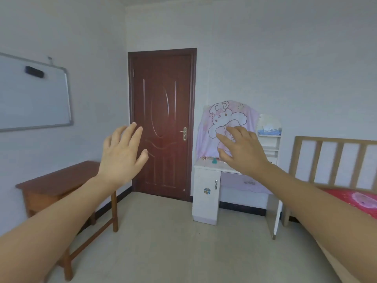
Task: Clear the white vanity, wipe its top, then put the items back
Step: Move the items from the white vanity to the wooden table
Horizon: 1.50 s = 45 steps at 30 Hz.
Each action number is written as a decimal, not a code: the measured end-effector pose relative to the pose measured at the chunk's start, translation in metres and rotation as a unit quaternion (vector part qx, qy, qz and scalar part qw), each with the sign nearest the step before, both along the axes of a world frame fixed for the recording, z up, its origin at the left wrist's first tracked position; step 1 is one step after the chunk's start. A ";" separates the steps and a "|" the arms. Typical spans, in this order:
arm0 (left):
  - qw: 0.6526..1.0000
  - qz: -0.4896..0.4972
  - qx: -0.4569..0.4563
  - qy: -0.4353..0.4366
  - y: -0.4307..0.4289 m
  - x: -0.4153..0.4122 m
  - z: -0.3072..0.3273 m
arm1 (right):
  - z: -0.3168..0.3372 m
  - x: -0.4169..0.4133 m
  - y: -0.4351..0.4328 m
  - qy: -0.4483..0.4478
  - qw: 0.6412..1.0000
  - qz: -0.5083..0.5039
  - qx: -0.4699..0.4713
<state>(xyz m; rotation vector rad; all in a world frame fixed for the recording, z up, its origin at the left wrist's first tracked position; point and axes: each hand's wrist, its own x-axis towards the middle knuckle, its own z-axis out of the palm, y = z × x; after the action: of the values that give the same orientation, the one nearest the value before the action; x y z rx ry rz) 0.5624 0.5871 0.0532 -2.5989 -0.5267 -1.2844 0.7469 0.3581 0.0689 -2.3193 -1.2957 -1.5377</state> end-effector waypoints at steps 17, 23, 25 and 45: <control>0.990 -0.125 0.060 0.033 0.041 0.339 -0.031 | -0.052 0.268 0.010 0.008 0.997 -0.081 0.000; 0.990 -0.125 0.059 0.029 0.061 0.422 -0.037 | -0.052 0.365 0.038 0.023 0.998 -0.052 0.005; 0.989 -0.112 0.085 0.054 0.079 0.443 -0.052 | -0.061 0.393 0.053 0.014 0.999 -0.034 -0.007; 0.991 -0.098 -0.054 0.067 0.239 0.738 -0.105 | -0.113 0.674 0.208 0.162 0.980 -0.089 -0.078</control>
<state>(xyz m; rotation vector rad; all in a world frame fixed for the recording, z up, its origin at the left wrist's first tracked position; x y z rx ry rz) 1.2999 0.8263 -0.0513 -2.8641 -0.3342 -1.1514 1.4212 0.5657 -0.0443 -2.7044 -1.1924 -1.0623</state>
